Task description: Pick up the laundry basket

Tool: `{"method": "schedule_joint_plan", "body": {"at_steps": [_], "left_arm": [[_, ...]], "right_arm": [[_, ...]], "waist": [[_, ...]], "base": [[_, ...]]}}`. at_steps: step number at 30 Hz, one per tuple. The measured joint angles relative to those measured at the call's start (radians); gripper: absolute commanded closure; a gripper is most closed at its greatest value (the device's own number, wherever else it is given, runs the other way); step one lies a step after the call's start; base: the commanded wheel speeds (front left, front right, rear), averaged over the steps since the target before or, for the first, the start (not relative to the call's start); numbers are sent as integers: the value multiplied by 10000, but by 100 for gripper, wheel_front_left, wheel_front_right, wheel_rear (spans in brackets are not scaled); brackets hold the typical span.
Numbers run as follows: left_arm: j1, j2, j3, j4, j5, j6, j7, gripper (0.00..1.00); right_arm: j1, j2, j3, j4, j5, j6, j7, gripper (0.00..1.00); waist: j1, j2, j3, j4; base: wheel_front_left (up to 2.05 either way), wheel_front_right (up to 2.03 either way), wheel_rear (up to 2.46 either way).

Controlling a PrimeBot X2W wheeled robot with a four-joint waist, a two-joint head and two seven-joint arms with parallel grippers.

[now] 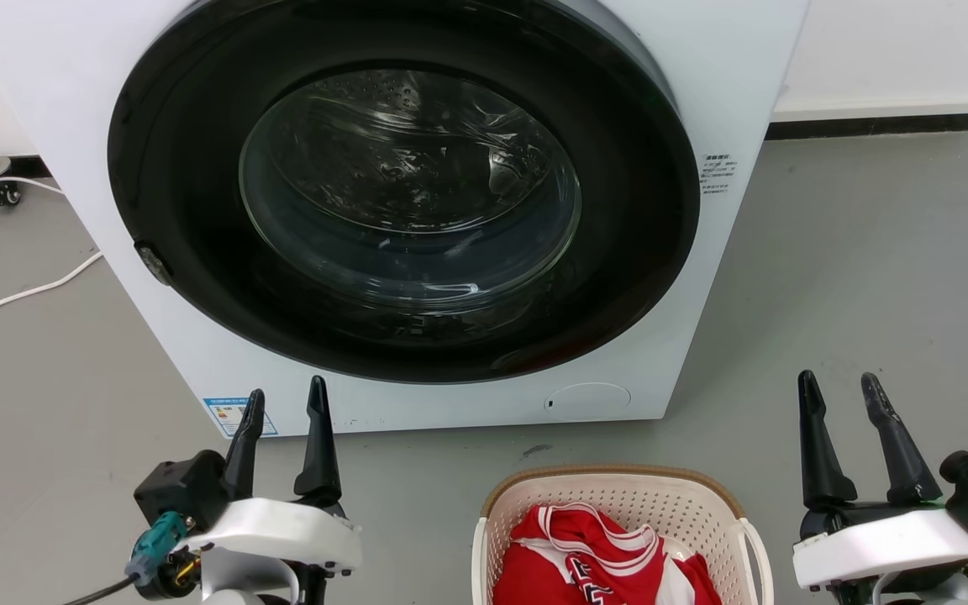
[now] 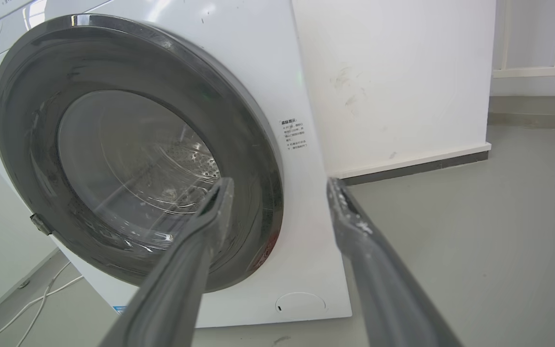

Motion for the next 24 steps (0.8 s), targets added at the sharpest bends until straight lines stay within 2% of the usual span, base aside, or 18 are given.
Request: {"method": "schedule_joint_plan", "body": {"at_steps": [24], "left_arm": [[56, 10, -230, 148, 1942, 309, -491, 0]], "right_arm": [[195, -4, 96, -324, -1910, 2, -514, 0]], "waist": [[0, 0, 30, 5]], "base": [[0, 0, 0]]}}
